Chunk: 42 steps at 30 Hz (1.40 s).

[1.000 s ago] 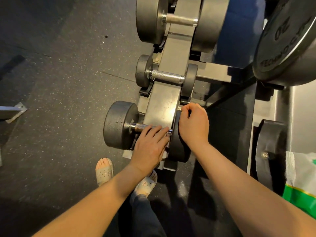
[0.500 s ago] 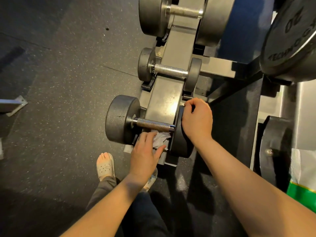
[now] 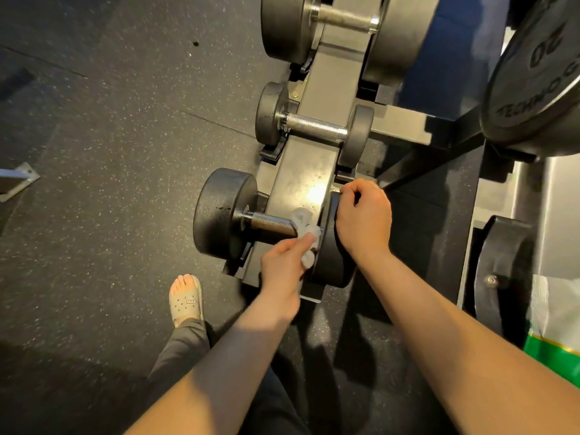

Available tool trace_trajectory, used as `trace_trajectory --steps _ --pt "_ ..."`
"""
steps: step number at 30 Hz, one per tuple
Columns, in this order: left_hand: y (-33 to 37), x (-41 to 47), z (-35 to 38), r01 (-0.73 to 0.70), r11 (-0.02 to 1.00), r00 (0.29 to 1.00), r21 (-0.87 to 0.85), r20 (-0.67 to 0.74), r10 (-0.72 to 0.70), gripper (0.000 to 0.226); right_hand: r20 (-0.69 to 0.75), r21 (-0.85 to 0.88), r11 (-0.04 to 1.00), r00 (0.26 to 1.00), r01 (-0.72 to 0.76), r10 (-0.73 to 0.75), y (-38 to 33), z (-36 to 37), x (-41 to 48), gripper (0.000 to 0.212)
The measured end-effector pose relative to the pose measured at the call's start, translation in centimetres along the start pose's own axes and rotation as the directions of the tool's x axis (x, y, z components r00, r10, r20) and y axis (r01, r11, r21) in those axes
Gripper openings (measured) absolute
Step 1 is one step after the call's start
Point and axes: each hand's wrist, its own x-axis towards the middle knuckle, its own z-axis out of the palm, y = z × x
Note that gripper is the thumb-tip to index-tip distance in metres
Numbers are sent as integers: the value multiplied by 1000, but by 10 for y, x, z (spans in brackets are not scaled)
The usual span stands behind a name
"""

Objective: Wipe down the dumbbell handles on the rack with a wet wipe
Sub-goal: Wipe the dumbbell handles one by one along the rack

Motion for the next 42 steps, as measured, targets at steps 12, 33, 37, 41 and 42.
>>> trace_trajectory --steps 12,33,37,41,42 --pt "19 12 -2 -90 990 949 -110 -311 52 11 0 11 1000 1000 11 -11 1 1 -1 20" --pt "24 20 -11 -127 969 917 -214 -398 32 19 21 -25 999 999 37 -37 2 0 2 21" --pt "15 7 10 -34 957 948 -289 -313 -61 22 12 -27 999 999 43 -43 2 -1 1 20" --pt "5 -4 20 66 998 989 -7 -136 -66 13 17 -23 999 999 36 -35 1 1 2 20" --pt "6 -3 18 69 997 990 23 -124 -65 15 16 -23 999 999 33 -33 1 1 2 20"
